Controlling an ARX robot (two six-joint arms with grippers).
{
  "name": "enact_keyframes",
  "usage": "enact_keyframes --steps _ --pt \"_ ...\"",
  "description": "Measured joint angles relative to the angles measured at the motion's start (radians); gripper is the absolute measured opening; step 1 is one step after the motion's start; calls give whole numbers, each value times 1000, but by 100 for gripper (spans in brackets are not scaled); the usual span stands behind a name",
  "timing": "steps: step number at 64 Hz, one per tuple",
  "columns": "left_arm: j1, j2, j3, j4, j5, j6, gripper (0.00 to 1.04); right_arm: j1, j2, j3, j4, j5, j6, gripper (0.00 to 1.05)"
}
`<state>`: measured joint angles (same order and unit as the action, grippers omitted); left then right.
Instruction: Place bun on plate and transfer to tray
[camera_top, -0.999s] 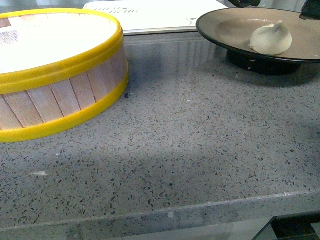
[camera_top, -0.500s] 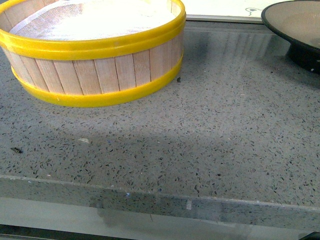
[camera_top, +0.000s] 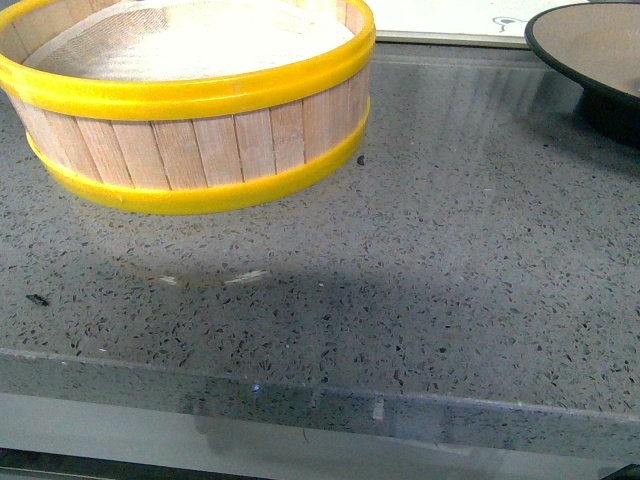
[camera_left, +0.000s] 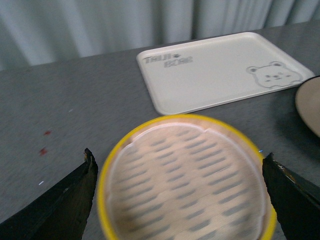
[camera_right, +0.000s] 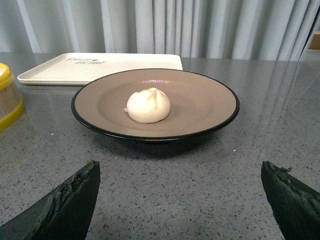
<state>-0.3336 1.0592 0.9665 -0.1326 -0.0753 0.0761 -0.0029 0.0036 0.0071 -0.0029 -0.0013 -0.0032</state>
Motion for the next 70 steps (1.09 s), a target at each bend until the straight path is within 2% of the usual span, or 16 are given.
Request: enact_keyframes --steps 6,9,11,15,18,22,42,70 --pt "89 -88 -74 -14 17 -12 98 0 0 0 0 0 0 96" --pt "122 -142 -153 103 -50 -33 90 0 0 0 0 0 0 96" --pt "149 -179 -211 184 -60 -42 84 0 0 0 0 0 0 96" --pt "199 -243 -300 275 -26 -54 76 0 0 0 0 0 0 96" --pt "267 -309 -383 320 46 -59 67 0 0 0 0 1 0 96" --pt "312 -367 -468 348 65 -63 56 0 0 0 0 0 0 96" --pt "332 -492 -695 420 76 -75 4 0 0 0 0 2 0 96" --pt "332 -660 -856 422 75 -78 4 0 0 0 0 0 0 96"
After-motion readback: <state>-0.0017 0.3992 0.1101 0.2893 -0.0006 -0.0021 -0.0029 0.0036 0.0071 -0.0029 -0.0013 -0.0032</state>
